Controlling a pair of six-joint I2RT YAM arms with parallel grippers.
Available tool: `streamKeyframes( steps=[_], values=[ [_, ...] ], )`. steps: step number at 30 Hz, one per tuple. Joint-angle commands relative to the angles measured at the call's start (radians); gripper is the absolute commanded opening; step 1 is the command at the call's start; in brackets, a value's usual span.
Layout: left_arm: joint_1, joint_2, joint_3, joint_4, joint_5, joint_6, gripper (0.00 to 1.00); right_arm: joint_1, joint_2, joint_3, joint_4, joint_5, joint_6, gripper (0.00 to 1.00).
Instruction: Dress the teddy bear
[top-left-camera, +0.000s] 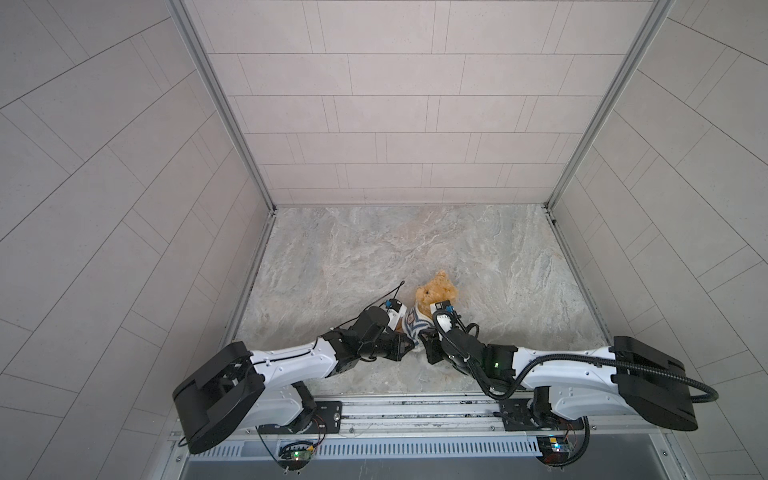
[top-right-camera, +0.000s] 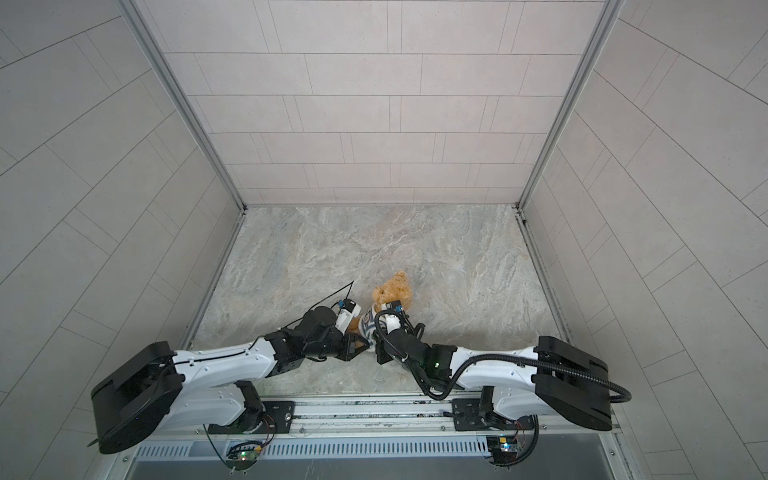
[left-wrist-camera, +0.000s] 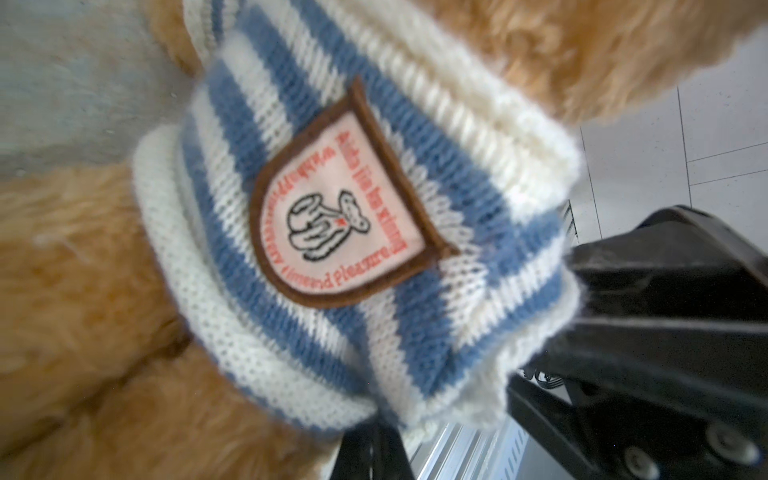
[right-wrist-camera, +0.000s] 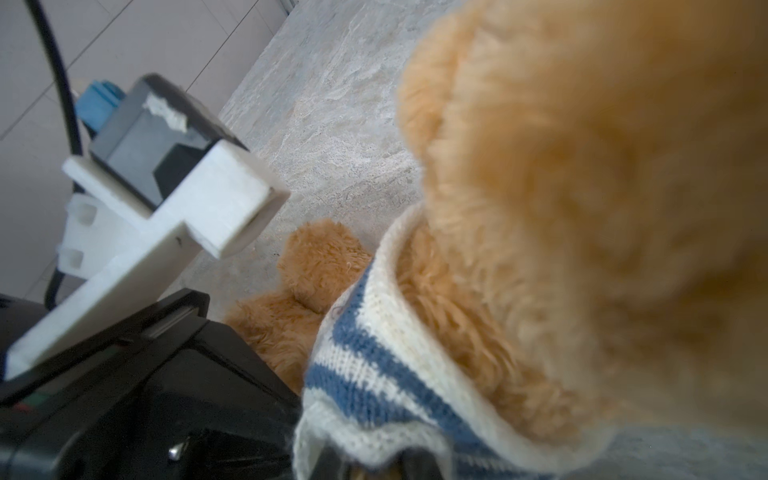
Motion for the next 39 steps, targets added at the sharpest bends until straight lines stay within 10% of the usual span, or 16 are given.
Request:
streamKeyframes(
  steps=[1, 22, 39],
  values=[
    [-0.007, -0.014, -0.014, -0.034, -0.025, 0.014, 0.00, -0.005, -0.032, -0.017, -0.042, -0.005, 0.006, 0.06],
    [0.222, 0.004, -0.069, -0.182, -0.101, 0.092, 0.00, -0.106, -0.273, -0.066, -0.066, -0.481, -0.024, 0.00],
    [0.077, -0.052, -0.024, -0.002, 0.038, 0.003, 0.00, -0.007, -0.365, 0.104, -0.494, -0.197, -0.216, 0.41]
  ],
)
